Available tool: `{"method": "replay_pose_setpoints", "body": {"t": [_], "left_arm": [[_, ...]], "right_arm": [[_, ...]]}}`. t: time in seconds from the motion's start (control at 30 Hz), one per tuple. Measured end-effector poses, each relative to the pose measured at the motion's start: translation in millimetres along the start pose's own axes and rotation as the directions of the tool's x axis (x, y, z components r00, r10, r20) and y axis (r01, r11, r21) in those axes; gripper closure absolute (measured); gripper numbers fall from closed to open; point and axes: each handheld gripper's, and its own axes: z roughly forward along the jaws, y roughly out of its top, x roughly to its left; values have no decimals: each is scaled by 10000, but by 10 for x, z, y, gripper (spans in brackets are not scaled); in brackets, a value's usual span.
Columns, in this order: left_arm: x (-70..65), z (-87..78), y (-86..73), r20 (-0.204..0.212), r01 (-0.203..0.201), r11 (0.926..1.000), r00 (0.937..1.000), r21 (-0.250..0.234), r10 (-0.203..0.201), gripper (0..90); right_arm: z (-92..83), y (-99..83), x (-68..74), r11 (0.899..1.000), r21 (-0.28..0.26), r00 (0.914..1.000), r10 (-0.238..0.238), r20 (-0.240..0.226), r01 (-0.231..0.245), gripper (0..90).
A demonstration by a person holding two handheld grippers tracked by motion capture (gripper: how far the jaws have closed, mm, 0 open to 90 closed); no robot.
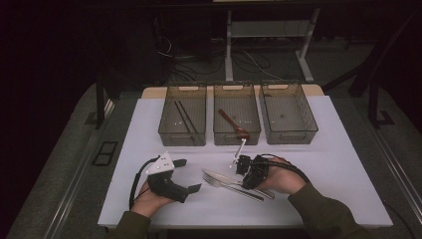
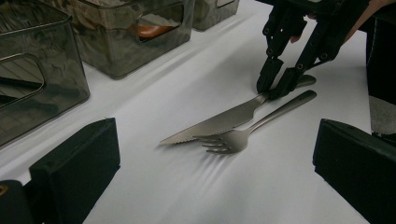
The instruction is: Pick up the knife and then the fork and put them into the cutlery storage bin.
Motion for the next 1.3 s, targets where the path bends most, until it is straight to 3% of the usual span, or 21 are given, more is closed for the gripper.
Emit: {"method": "replay_pose_setpoints", "body": {"t": [0.17, 0.37, 0.7, 0.83, 1.03, 1.3], "left_arm": [[-1, 3, 0, 14, -11, 10000, 10000, 16, 11, 0], [-1, 4, 1, 23, -21, 10000, 10000, 12, 21, 0], [-1, 1, 1, 26, -29, 10000, 10000, 12, 29, 0], [3, 0, 0, 22, -18, 10000, 10000, -3, 18, 0], [1, 2, 0, 17, -18, 10000, 10000, 10, 18, 0], [0, -6, 1, 13, -15, 10000, 10000, -21, 15, 0]], "right_arm": [[14, 57, 7, 9989, 401, 9997, -232, 121, 227, 747], [25, 109, 1, 9969, 776, 9998, -147, 128, 136, 768], [23, 113, -7, 9967, 803, 9999, -80, 111, 71, 786], [9, 84, -29, 9983, 570, 10000, -71, 22, 69, 787], [-79, 5, -79, 9993, -178, 9995, 330, -25, -331, 787], [-183, -118, -143, 9895, -1242, 9972, 722, -172, -737, 787]]}}
